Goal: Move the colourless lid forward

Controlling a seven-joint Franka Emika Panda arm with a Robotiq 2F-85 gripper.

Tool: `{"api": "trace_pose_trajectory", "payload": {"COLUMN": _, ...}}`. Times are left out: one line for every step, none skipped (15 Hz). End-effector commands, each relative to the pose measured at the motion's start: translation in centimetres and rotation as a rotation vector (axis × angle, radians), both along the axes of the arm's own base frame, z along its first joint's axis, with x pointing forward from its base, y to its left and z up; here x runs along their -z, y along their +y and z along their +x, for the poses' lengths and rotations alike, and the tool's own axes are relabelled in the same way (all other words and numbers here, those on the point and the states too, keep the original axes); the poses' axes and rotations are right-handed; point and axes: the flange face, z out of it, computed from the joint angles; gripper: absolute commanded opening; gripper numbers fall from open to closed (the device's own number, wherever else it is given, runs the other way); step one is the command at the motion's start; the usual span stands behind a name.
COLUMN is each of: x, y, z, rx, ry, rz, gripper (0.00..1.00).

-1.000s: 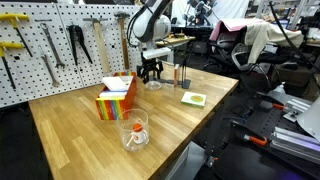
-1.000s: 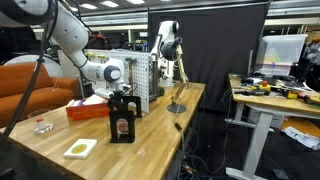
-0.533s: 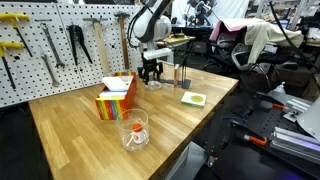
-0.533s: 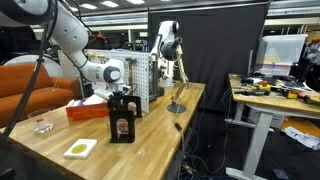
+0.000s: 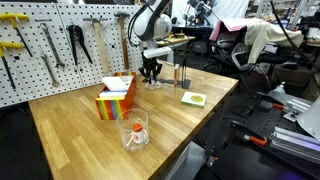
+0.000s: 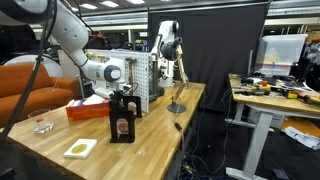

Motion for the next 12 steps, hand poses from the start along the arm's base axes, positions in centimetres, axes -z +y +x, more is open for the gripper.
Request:
{"api": "trace_pose_trajectory", "payload": {"x": -1.4, "y": -0.1, "z": -0.6, "rx": -0.015, "ry": 0.007, "rz": 0.022, "gripper": 0.09}}
{"api": "trace_pose_trajectory", "payload": {"x": -1.9, "y": 0.0, "z": -0.7, "rx": -0.020, "ry": 0.002, "rz": 0.024, "gripper": 0.08}}
{"api": "trace_pose_trajectory", "payload": {"x": -2.6, "y": 0.3, "z": -0.9, "rx": -0.028, "ry": -0.001, "rz": 0.028, "gripper": 0.08}}
{"api": "trace_pose_trajectory", "payload": {"x": -3.4, "y": 0.7, "z": -1.5, "rx": -0.043, "ry": -0.004, "rz": 0.033, "gripper": 0.08}}
{"api": "trace_pose_trajectory", "payload": {"x": -4.2, "y": 1.1, "z": -2.1, "rx": -0.059, "ry": -0.005, "rz": 0.038, "gripper": 0.08}}
{"api": "trace_pose_trajectory", "payload": {"x": -5.0, "y": 1.6, "z": -3.2, "rx": -0.084, "ry": -0.003, "rz": 0.051, "gripper": 0.08}}
{"api": "trace_pose_trajectory", "payload": {"x": -5.9, "y": 2.1, "z": -4.6, "rx": -0.104, "ry": 0.003, "rz": 0.061, "gripper": 0.08}}
{"api": "trace_pose_trajectory", "payload": {"x": -6.8, "y": 2.6, "z": -6.3, "rx": -0.130, "ry": 0.011, "rz": 0.064, "gripper": 0.08}}
{"api": "trace_pose_trajectory", "payload": {"x": -7.7, "y": 2.9, "z": -7.9, "rx": -0.159, "ry": 0.017, "rz": 0.056, "gripper": 0.08}}
{"api": "trace_pose_trajectory", "payload": {"x": -8.6, "y": 3.1, "z": -9.5, "rx": -0.187, "ry": 0.021, "rz": 0.047, "gripper": 0.08}}
{"api": "trace_pose_trajectory", "payload": {"x": -9.5, "y": 3.2, "z": -11.2, "rx": -0.211, "ry": 0.020, "rz": 0.038, "gripper": 0.08}}
{"api": "trace_pose_trajectory", "payload": {"x": -10.3, "y": 3.3, "z": -12.8, "rx": -0.228, "ry": 0.013, "rz": 0.023, "gripper": 0.08}}
